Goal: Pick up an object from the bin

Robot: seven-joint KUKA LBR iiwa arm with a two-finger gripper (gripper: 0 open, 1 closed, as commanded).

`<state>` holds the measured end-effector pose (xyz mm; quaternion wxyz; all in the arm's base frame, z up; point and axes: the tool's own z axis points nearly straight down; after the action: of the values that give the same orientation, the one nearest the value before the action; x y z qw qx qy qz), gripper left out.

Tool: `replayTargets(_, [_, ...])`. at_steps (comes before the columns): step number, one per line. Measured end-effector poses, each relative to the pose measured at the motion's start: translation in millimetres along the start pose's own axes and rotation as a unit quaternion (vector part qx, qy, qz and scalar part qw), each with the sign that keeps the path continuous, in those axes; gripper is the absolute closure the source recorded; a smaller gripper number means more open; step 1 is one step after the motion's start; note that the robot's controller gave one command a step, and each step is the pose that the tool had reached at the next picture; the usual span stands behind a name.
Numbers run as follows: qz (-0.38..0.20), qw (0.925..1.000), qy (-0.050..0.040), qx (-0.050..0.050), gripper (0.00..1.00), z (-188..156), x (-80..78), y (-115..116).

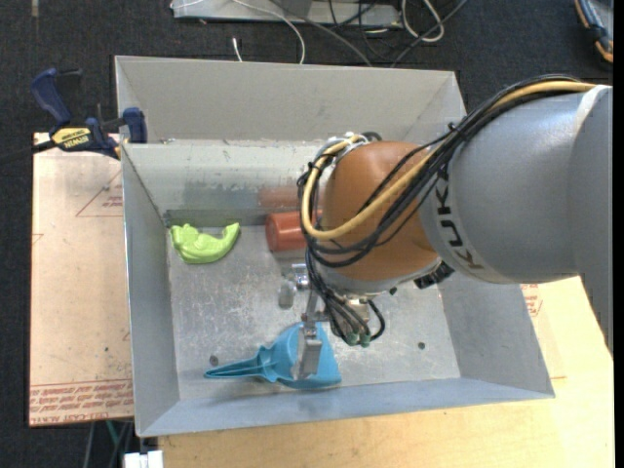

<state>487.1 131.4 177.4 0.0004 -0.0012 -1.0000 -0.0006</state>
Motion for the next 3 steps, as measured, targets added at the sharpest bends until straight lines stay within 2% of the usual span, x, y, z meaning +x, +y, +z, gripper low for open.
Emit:
replayTargets(1, [0.000,1.0000,-0.0002,0.000,0.00,0.0,0.0,0.0])
replayTargets(2, [-0.084,0.9965,0.0003,0.000,0.00,51.3,-8.9,2.3])
replayTargets(3, [-0.096,0.9953,-0.0001,-0.001,1.00,77.2,-5.4,-4.9])
